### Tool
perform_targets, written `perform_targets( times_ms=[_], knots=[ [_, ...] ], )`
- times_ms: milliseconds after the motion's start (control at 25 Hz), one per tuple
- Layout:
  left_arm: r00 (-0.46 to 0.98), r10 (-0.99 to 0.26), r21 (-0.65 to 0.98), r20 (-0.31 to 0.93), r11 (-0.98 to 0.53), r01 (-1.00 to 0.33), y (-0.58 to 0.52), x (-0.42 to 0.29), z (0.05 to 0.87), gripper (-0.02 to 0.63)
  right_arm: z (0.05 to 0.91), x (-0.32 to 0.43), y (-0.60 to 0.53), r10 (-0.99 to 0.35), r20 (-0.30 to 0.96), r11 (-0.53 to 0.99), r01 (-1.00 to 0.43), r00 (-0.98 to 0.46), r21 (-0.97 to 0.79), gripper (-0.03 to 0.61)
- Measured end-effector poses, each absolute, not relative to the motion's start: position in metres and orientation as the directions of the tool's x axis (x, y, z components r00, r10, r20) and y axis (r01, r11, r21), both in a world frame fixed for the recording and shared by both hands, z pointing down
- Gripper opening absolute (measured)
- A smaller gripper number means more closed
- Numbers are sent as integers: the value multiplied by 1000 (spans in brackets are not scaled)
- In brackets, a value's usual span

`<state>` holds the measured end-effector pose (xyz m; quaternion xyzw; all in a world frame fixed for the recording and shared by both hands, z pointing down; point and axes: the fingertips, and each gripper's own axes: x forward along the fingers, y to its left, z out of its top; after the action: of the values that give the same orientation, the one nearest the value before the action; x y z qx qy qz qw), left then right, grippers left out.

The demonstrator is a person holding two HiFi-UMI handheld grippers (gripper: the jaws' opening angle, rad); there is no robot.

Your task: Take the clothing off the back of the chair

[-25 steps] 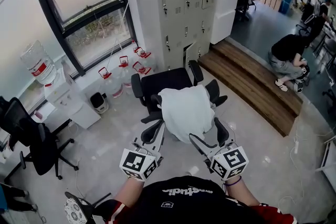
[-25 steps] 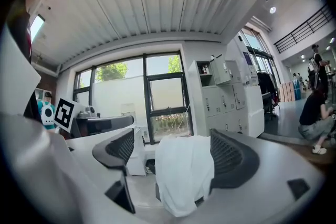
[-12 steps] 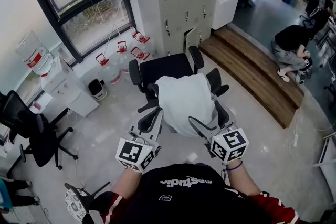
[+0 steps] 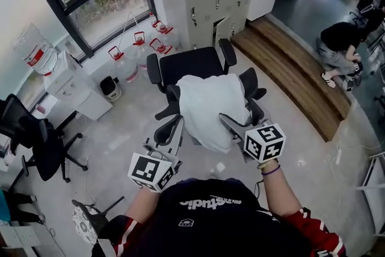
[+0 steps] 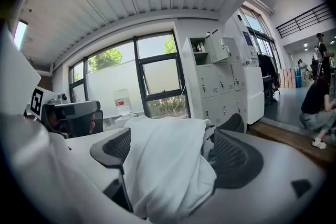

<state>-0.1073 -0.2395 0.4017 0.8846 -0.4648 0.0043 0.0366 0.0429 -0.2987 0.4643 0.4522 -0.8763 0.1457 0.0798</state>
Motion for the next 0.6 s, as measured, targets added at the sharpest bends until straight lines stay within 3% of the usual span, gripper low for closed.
perform_targets(
  times_ms=[600],
  knots=[
    [544, -836, 68, 65, -541, -839, -255, -115, 406, 35, 480, -11, -310, -704, 348, 637, -767, -619, -77, 532]
  ],
)
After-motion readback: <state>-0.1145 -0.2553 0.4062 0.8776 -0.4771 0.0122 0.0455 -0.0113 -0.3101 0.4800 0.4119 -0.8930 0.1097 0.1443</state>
